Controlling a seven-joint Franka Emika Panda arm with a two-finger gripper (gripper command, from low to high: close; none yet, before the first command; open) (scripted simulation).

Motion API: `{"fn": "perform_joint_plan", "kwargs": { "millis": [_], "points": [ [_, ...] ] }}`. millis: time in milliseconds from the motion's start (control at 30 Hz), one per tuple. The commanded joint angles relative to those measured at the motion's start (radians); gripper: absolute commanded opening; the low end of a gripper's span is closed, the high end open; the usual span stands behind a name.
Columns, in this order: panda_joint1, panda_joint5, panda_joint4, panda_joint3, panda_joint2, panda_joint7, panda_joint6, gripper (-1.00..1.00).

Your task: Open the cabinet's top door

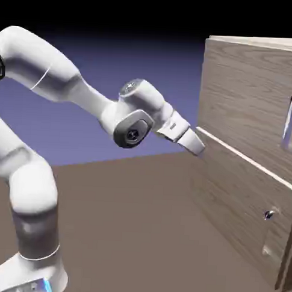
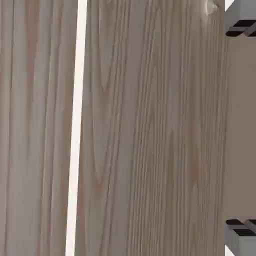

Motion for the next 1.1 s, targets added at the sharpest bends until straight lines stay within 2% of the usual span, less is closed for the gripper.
{"fn": "perform_joint_plan", "kwargs": {
  "millis": [0, 1067],
  "points": [
    [0.018, -0.044, 0.012, -0.02, -0.007, -0.018, 0.0, 1.0],
    [0.58, -1.435, 0.392, -0.654, -0.227, -0.601, 0.008, 1.0]
  ]
}}
